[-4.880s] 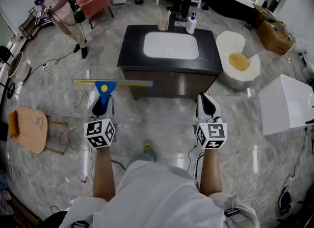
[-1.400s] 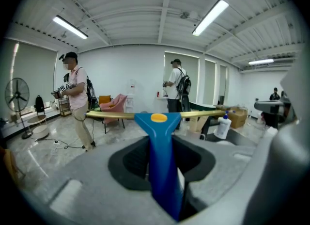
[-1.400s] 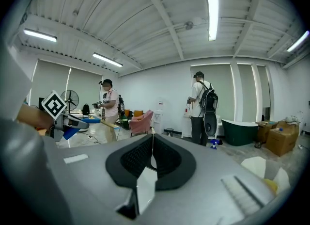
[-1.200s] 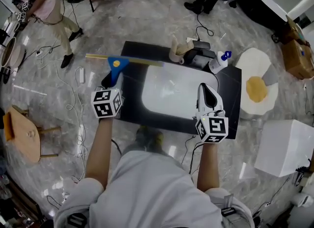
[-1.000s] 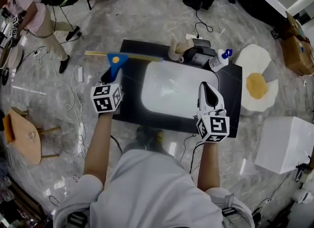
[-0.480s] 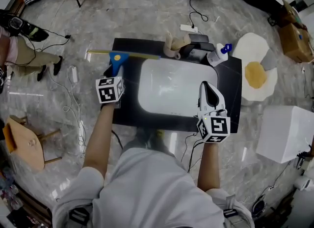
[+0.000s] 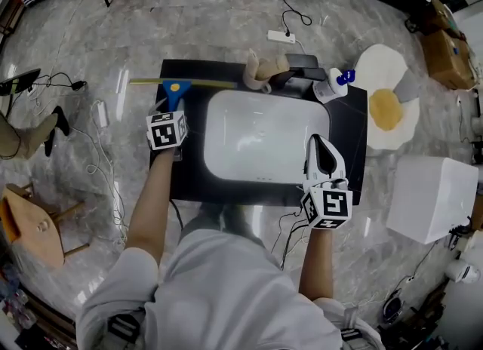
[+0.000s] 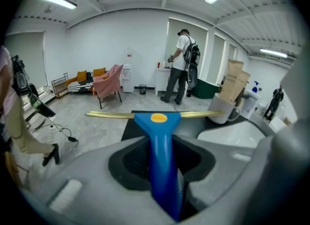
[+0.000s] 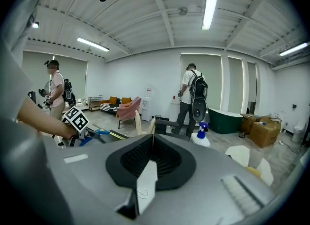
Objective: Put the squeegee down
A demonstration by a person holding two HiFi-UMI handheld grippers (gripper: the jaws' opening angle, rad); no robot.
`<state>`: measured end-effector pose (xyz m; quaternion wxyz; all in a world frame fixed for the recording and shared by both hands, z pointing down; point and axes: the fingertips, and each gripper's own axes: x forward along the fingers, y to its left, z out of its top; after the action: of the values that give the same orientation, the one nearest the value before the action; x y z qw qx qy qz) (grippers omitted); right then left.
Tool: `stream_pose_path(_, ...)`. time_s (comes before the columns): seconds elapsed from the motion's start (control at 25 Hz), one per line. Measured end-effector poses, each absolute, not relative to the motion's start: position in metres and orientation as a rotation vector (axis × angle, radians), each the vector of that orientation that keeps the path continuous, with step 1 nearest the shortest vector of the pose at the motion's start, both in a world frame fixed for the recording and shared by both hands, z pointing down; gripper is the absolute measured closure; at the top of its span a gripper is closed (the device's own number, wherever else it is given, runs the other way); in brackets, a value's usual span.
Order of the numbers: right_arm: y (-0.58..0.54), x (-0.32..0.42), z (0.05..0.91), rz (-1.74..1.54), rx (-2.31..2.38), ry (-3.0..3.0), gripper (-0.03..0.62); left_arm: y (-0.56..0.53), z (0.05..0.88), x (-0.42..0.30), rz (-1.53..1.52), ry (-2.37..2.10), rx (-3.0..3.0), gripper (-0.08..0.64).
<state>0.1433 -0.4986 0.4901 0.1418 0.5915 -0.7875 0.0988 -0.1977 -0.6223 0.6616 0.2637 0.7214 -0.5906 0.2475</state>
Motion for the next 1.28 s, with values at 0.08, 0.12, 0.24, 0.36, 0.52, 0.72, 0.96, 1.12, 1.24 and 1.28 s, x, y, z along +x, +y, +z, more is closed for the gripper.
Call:
stream_pose_path(0.08,-0.501,0.145,0.493,0.285,1.706,-2.259,0.588,-0.629,0.67,-0.196,0.684,-1.589,1.94,0.433)
stream_pose_path(0.12,-0.503,0.145,0.495,0.286,1.704,-2.254,0.588,-0.631,0.675,-0.195,0.687,-1.584,1.93,0.432)
stream_pose_path(0.24,-0.506,0.147,0.499,0.283,1.702,-2.234,0.588,-0.636,0.687,-0.192,0.704,-1.571,1.916,0.431)
stream_pose_path(0.36,-0.51,0.149,0.503,0.277,1.704,-2.213,0.588,-0.639,0.697,-0.19,0.73,-1.558,1.907,0.431)
stream_pose_path(0.52,-0.514,0.15,0.504,0.279,1.707,-2.205,0.588,-0.64,0.705,-0.188,0.739,-1.54,1.89,0.431)
stream_pose_path(0.72,-0.518,0.149,0.505,0.275,1.713,-2.199,0.588,-0.64,0.71,-0.185,0.74,-1.513,1.881,0.431)
stream_pose_path(0.96,-0.521,0.145,0.507,0.273,1.702,-2.201,0.588,-0.642,0.715,-0.184,0.736,-1.502,1.873,0.431)
stream_pose_path(1.12,-0.52,0.145,0.508,0.278,1.702,-2.193,0.588,-0.643,0.716,-0.183,0.727,-1.499,1.871,0.431)
stream_pose_path(1.24,-0.519,0.145,0.508,0.275,1.703,-2.191,0.588,-0.643,0.716,-0.183,0.732,-1.499,1.872,0.43)
stream_pose_path(1.28,-0.519,0.145,0.507,0.274,1.702,-2.19,0.588,-0.643,0.716,-0.183,0.731,-1.499,1.873,0.43)
